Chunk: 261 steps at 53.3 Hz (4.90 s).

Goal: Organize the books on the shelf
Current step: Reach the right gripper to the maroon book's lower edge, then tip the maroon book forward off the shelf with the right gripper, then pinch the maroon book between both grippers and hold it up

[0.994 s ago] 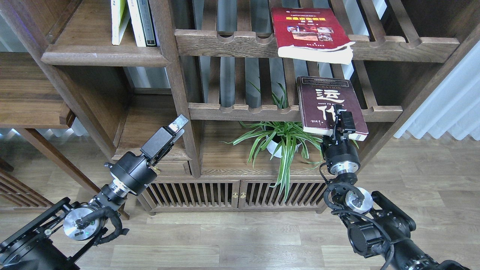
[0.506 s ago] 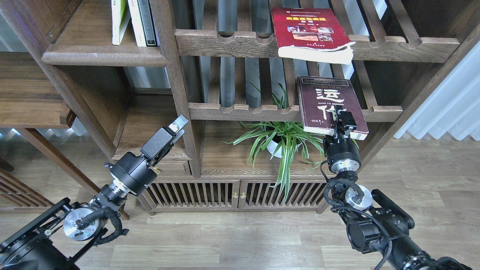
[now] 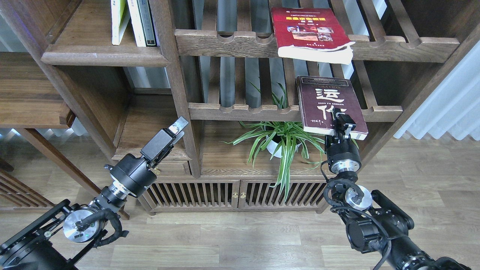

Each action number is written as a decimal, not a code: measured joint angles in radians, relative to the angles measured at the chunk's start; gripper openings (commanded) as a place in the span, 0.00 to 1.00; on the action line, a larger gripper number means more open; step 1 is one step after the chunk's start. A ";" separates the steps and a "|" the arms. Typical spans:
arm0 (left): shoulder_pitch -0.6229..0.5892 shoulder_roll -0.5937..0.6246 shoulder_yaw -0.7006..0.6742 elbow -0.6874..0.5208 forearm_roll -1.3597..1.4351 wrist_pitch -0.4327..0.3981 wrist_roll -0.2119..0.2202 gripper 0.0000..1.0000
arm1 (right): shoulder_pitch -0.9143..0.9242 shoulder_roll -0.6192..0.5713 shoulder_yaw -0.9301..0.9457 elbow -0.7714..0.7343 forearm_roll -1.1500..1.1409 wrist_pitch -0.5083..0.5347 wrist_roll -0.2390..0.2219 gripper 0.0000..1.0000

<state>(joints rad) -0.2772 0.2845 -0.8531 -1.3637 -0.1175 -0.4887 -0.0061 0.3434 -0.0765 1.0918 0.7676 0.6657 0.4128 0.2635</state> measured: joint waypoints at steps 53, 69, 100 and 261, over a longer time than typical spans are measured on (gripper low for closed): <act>0.046 -0.004 0.041 0.086 -0.185 0.000 0.000 1.00 | -0.257 -0.025 -0.089 0.369 0.040 0.076 -0.065 0.05; 0.045 0.039 0.073 0.072 -0.271 0.000 0.000 1.00 | -0.296 -0.073 -0.223 0.417 0.006 0.076 -0.062 0.05; 0.044 0.120 0.219 0.063 -0.291 0.000 0.026 0.99 | -0.358 -0.134 -0.398 0.522 -0.077 0.076 -0.058 0.04; 0.025 0.041 0.306 0.040 -0.305 0.000 0.068 0.60 | -0.377 -0.026 -0.538 0.521 -0.247 0.076 -0.046 0.05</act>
<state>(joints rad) -0.2519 0.3252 -0.5469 -1.3234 -0.4228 -0.4887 0.0615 -0.0333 -0.1026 0.5536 1.2887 0.4188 0.4887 0.2179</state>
